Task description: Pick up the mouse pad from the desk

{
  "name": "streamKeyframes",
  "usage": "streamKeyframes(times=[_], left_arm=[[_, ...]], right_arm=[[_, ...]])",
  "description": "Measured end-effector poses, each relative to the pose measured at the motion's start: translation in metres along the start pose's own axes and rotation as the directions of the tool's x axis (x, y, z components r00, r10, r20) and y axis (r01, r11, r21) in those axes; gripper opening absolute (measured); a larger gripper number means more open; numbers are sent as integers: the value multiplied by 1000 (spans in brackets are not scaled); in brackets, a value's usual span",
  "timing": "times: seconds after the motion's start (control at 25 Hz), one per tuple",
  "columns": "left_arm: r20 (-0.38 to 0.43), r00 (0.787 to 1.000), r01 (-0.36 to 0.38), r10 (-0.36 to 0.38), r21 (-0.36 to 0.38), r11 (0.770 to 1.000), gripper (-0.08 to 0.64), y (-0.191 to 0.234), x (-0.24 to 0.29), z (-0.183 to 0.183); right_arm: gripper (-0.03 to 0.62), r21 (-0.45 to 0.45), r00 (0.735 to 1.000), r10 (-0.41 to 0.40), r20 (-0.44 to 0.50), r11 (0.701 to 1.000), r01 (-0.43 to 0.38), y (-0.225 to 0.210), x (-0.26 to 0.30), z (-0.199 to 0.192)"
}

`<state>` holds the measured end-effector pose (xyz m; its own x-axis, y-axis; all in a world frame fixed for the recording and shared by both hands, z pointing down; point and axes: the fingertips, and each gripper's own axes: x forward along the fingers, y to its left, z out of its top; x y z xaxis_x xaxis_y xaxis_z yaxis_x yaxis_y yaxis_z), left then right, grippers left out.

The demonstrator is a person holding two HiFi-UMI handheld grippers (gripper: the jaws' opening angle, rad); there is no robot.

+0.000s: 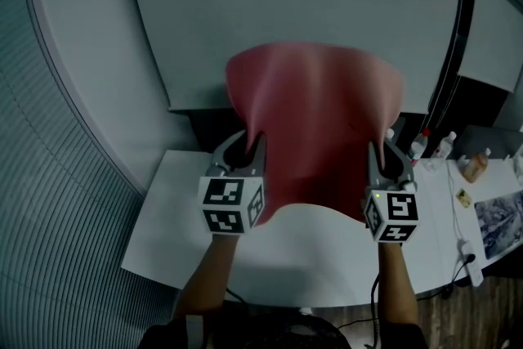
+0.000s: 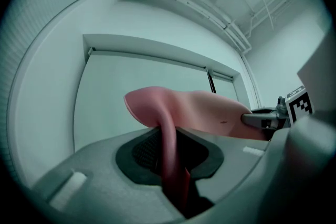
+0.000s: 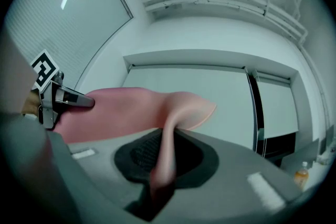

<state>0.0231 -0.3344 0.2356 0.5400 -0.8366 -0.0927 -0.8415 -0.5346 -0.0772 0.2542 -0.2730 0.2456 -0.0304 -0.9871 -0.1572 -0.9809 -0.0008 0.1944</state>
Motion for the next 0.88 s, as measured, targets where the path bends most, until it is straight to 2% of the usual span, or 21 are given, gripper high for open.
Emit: streamKeyframes(times=[0.28,0.88], left_arm=[[56,998,-12,11,11,1000,75,1,-5,24],[60,998,-25,25,0,1000,75,7,-9,23]], right_arm=[[57,-28,999,-9,41,1000,10,-1,1,20],[57,-41,998,-3,69,999,6,3,3,27]])
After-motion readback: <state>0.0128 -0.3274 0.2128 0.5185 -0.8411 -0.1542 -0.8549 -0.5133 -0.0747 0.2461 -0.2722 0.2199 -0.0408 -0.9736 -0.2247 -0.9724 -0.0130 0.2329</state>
